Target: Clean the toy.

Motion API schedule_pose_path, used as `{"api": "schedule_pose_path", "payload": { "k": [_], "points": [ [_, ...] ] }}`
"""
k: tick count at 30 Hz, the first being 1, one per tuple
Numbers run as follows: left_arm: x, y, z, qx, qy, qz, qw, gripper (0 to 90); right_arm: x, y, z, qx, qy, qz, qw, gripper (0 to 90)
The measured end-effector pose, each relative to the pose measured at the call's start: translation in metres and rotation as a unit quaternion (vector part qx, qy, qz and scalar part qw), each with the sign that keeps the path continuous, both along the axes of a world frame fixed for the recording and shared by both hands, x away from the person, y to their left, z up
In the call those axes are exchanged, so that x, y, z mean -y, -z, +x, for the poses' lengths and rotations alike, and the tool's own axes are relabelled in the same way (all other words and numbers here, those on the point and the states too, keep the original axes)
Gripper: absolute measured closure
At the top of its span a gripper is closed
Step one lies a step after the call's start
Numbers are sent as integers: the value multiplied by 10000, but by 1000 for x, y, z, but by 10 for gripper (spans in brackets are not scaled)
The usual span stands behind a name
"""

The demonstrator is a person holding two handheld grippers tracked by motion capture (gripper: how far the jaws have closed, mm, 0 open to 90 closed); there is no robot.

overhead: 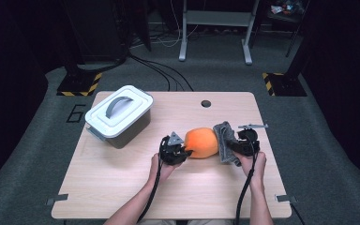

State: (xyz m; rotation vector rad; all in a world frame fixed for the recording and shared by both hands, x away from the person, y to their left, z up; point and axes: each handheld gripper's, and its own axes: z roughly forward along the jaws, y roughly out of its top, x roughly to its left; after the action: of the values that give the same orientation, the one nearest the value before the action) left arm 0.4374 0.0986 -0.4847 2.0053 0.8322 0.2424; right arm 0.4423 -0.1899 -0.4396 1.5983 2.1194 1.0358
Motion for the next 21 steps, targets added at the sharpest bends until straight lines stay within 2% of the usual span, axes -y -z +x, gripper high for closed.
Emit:
{"api": "schedule_pose_path", "payload": {
  "k": [6, 8, 10, 14, 19, 20, 21],
  "points": [
    [2, -4, 1, -357, 34, -279, 9990, 750, -17, -36, -17, 371, -436, 301, 9979, 743],
    [2, -5, 2, -408, 27, -311, 9987, 749, -26, -44, -19, 478, -559, 223, 9970, 743],
    [3, -5, 3, -440, 40, -358, 9984, 748, -35, -49, -19, 487, -697, 211, 9962, 742],
    [4, -5, 5, -555, 45, -444, 9975, 748, -53, -50, -15, 428, -882, 48, 9952, 741],
    [5, -5, 6, -543, 50, -437, 9976, 747, -71, -44, -11, 383, -1089, -89, 9933, 740],
    [5, -5, 6, -548, 50, -424, 9976, 746, -76, -43, -10, 317, -1062, -158, 9937, 740],
    [5, -5, 6, -538, 38, -388, 9978, 745, -78, -41, -9, 376, -1126, -271, 9926, 739]
  ]
}}
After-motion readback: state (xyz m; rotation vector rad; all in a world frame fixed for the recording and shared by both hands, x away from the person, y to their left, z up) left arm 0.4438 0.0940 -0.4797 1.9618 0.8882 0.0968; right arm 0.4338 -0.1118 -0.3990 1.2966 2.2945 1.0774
